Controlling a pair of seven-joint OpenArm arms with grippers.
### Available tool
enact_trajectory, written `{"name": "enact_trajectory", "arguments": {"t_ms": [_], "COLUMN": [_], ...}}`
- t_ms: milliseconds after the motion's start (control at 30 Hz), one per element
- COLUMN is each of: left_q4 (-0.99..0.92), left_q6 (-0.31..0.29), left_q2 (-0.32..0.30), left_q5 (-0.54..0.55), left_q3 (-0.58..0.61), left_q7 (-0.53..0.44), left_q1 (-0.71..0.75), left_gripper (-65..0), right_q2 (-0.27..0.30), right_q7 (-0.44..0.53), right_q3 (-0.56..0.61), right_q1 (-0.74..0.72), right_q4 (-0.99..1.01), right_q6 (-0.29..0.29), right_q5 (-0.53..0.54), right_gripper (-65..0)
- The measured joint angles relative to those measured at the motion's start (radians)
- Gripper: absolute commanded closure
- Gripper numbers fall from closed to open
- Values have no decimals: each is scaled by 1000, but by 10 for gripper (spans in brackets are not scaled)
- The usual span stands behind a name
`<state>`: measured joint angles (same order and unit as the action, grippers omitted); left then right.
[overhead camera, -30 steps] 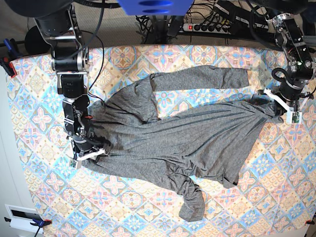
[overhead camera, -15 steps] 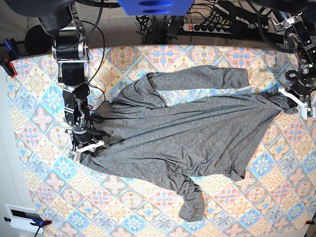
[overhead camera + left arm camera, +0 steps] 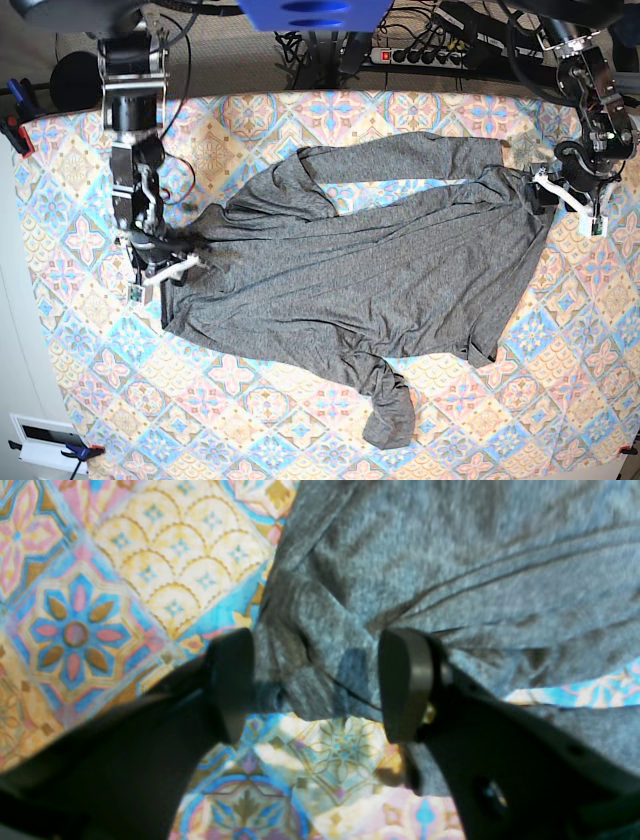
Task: Layout the t-shirt on the table in an organized manner, then fold the t-shirt properly
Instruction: 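Drag the shirt edge with the left gripper away from the right gripper, then regrasp the shirt edges with both grippers and pull them apart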
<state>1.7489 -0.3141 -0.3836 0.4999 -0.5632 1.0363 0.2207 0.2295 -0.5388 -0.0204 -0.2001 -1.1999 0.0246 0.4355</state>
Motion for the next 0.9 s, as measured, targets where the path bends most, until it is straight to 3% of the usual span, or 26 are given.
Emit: {"name": "enact_trajectory", "arguments": {"t_ms": [167, 333, 433, 500, 600, 767, 900], "left_q4": [0, -3, -5, -10, -18, -216, -410], "left_q6": [0, 8, 11, 16, 8, 58, 98], "left_q2": [6, 88, 151, 184, 261, 373, 393], "left_q5": [43, 41, 23, -30, -119, -293, -358], "left_q3": [0, 0, 2, 56, 143, 238, 238], "left_q7": [3, 2, 5, 5, -1, -21, -156], "left_q1": [-25, -103, -161, -207, -292, -467, -560], "left_gripper": [-311, -277, -215, -129, 0, 0, 0], "right_q2": [14, 16, 6, 10, 24, 5, 13], "right_q7": [-66, -88, -80, -72, -68, -77, -73], "right_q3": [-174, -254, -248, -241, -134, 10, 39], "right_q1": [109, 211, 240, 242, 249, 251, 241], "right_q4": [-211, -320, -390, -417, -426, -429, -428], "right_q6": [4, 5, -3, -8, 5, -14, -3], "right_q5": [6, 9, 17, 17, 7, 21, 13], "right_gripper": [-187, -187, -187, -182, -167, -16, -6]}}
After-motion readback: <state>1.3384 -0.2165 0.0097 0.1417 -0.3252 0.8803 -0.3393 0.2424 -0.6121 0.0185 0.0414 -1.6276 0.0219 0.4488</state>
